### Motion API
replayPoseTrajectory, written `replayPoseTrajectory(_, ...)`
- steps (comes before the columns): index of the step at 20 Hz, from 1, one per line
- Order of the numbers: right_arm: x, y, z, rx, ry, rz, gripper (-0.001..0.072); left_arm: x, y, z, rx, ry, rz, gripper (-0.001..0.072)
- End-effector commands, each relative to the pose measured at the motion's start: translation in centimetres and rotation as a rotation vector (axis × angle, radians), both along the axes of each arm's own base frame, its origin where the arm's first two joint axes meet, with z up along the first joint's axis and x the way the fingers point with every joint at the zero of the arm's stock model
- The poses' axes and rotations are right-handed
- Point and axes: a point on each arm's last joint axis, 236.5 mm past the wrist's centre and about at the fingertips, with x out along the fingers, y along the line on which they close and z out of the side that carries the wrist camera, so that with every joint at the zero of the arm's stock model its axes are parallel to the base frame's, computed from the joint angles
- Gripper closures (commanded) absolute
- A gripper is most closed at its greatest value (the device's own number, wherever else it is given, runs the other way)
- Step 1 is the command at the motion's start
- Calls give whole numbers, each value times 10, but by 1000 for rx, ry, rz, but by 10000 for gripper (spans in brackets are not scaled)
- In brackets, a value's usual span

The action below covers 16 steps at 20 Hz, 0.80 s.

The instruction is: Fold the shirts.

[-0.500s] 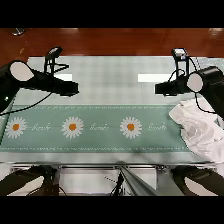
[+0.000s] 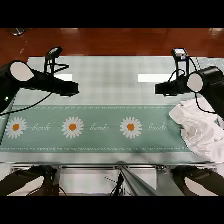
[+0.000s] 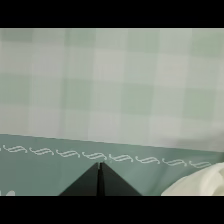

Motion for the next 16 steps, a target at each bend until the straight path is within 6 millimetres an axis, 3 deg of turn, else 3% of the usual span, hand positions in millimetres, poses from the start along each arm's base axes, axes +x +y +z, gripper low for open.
replayPoseTrajectory(1, 0, 1, 1, 2, -2, 0, 690, 0, 0, 0, 0, 1, 1, 683)
replayPoseTrajectory(6, 26, 8, 17, 32, -131, 15, 690, 1, -1, -3, -2, 7, 1, 683)
replayPoseTrajectory(8, 32, -11, 25, -79, -175, 37, 665, 5, 0, -5, -2, 1, 10, 682)
replayPoseTrajectory(9, 29, -32, 30, -170, -175, 22, 393, 7, 0, -8, -2, 3, 15, 669)
replayPoseTrajectory(10, 22, -62, 36, -250, -161, -64, 146, 8, -1, -12, 0, 11, 15, 393)
replayPoseTrajectory(11, 5, -99, 39, -346, -108, -162, 109, 7, -1, -16, 3, 27, 14, 16)
replayPoseTrajectory(13, -48, -178, 37, -500, 97, -343, 109, 0, 13, -27, 78, 52, -13, 1)
replayPoseTrajectory(15, -97, -223, 23, -469, 232, -493, 109, -21, 37, -40, 197, 131, -58, 1)
replayPoseTrajectory(16, -113, -230, 11, -396, 245, -550, 109, -31, 47, -44, 232, 170, -68, 1)
